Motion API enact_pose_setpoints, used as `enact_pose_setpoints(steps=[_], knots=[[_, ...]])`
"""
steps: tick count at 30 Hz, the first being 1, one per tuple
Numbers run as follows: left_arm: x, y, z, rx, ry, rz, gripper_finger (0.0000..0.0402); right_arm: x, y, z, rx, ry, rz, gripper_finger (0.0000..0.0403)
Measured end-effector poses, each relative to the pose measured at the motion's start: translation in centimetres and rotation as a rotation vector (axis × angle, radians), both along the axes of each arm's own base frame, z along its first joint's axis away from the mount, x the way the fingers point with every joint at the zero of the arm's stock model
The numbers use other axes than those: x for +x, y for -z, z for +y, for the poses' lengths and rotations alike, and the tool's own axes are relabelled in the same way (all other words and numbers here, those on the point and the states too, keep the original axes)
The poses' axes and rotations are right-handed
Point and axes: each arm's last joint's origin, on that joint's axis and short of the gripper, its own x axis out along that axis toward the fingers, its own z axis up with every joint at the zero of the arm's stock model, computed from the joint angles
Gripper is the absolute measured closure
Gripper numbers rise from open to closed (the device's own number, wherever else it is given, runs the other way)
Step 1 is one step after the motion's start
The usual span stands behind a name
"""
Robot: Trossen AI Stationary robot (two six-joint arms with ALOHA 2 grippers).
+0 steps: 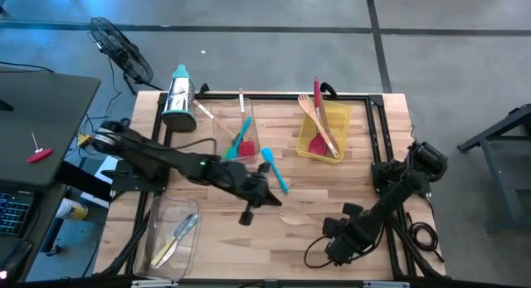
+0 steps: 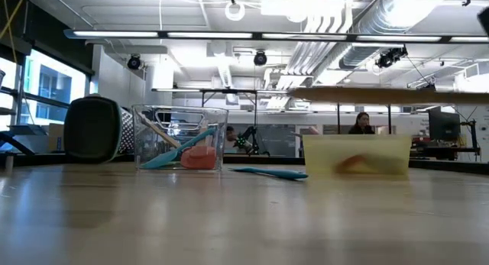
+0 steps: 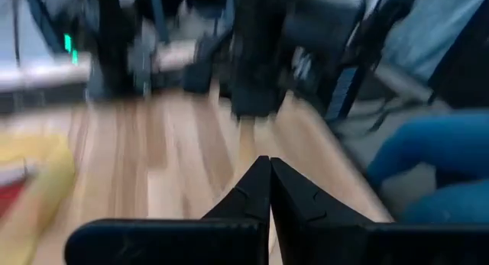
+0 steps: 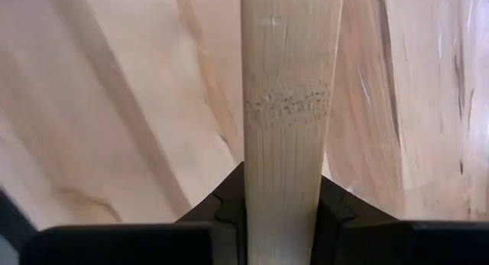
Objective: Pick & Place Kitchen Items
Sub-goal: Put the light brown wooden serving spoon into the yellow bin
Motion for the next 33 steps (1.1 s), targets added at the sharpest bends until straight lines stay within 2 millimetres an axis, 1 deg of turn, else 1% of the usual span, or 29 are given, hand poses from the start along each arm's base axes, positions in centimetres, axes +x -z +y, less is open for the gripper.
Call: enact_pose_setpoints(steps=[2, 5, 8, 10, 15, 18, 21, 25, 28, 31, 33], knots=[[-1.2, -1.8, -0.2, -0.012, 0.011, -0.051, 0.0400, 0.1, -0.6, 0.4, -0.021, 0.005, -0.036, 0.0336], [-2.8, -3.5, -0.9, -0.006, 0.040, -0.101, 0.0400, -0.1, -1.4, 1.2, -0.049, 0.013, -0.098, 0.0336], [-4.1, -4.6, -1.7, -0.009, 0.067, -0.129, 0.0400, -0.4, -2.1, 2.2, -0.066, 0.024, -0.170, 0.0336], [-4.8, -5.0, -2.2, -0.011, 0.089, -0.131, 0.0400, -0.8, -2.5, 2.8, -0.086, 0.022, -0.223, 0.0336], [-5.7, -5.1, -4.1, -0.025, 0.168, -0.132, 0.0400, -1.5, -3.0, 4.0, -0.141, 0.035, -0.391, 0.0336], [-6.2, -5.0, -5.1, -0.027, 0.214, -0.120, 0.0400, -1.6, -3.1, 4.9, -0.134, 0.034, -0.508, 0.0336], [-6.8, -4.4, -6.0, -0.013, 0.255, -0.067, 0.0400, -1.6, -3.5, 6.3, -0.104, 0.010, -0.677, 0.0336], [-7.6, -3.6, -7.7, -0.013, 0.302, 0.000, 0.0400, -1.5, -4.7, 8.7, -0.076, -0.137, -0.931, 0.0336], [-7.8, -3.2, -8.9, -0.028, 0.329, 0.002, 0.0400, -1.2, -5.9, 10.0, -0.126, -0.274, -1.098, 0.0336], [-7.2, -3.5, -9.5, -0.077, 0.307, -0.062, 0.0400, -0.8, -6.8, 10.7, -0.188, -0.378, -1.188, 0.0336], [-6.8, -2.9, -9.9, -0.099, 0.303, -0.046, 0.0400, -0.7, -7.2, 11.0, -0.206, -0.432, -1.214, 0.0336]])
